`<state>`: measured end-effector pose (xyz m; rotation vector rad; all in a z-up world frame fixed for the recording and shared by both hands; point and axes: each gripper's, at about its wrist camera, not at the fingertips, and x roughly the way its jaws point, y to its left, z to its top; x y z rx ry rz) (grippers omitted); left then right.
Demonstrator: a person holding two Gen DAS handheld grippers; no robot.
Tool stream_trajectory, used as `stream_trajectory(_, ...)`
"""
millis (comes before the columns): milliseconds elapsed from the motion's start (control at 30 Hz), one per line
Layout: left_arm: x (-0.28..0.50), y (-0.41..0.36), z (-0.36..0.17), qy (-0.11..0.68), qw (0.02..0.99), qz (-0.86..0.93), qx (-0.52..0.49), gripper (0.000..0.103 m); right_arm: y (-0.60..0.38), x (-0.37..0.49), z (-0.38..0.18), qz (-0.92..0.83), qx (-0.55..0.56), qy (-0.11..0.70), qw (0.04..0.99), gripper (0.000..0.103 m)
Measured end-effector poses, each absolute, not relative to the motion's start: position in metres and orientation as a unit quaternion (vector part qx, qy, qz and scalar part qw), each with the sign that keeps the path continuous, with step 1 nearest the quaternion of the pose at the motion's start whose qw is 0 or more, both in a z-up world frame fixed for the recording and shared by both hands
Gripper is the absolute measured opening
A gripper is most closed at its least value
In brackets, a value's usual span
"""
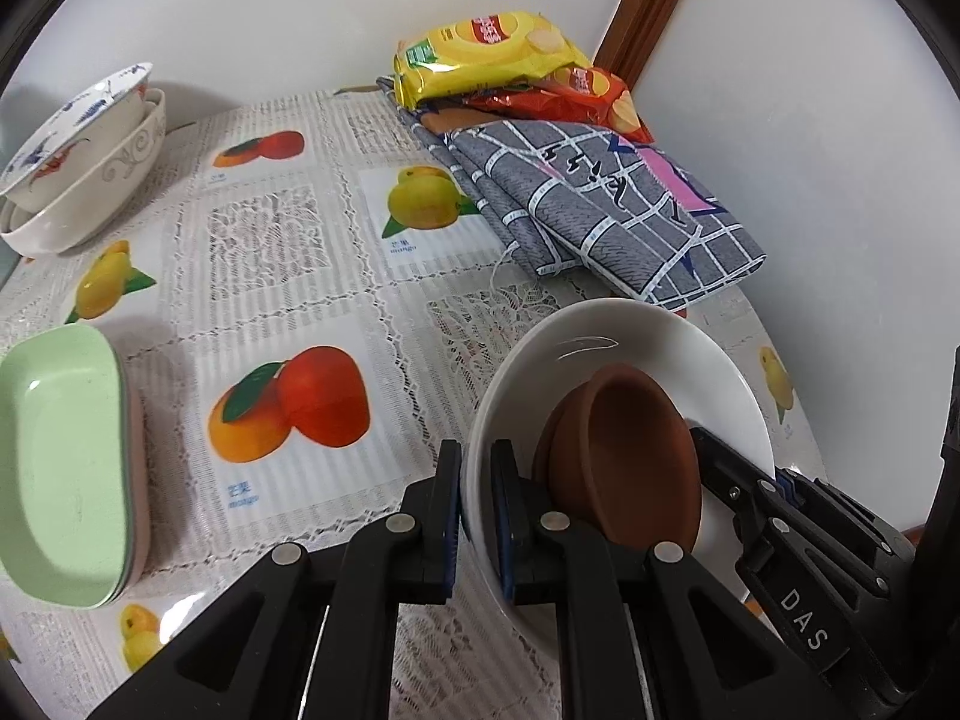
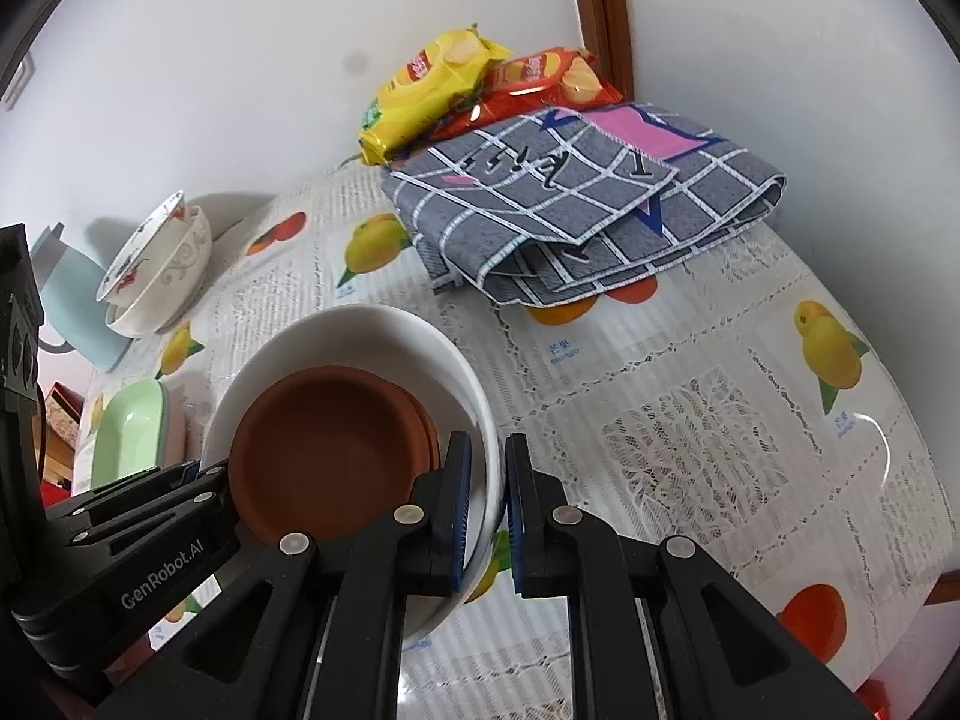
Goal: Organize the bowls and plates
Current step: 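Lift the white bowl with both grippers and carry it over the light green plate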
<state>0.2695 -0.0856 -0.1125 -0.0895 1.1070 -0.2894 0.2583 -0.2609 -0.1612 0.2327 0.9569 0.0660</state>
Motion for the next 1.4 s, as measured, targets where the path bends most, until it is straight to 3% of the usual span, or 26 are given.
stream_trajectory(600,0.242,-0.059,-0.091,0.526,0.839,-0.124,-0.055,0.01,-0.241,0.227,-0.129,0.032,0.109,0.438,0.892,0.012)
stream_trajectory(733,0.24,-0.054,-0.1,0.522,0.843,-0.116,-0.05,0.009,-0.247,0.234,-0.145,0.051,0.164,0.456,0.873,0.012)
stream_trajectory(1400,0.245,-0.047,-0.138,0.555,0.822,-0.12,-0.048,0.009,-0.221,0.245,-0.193,0.047,0.093,0.516,0.85,0.011)
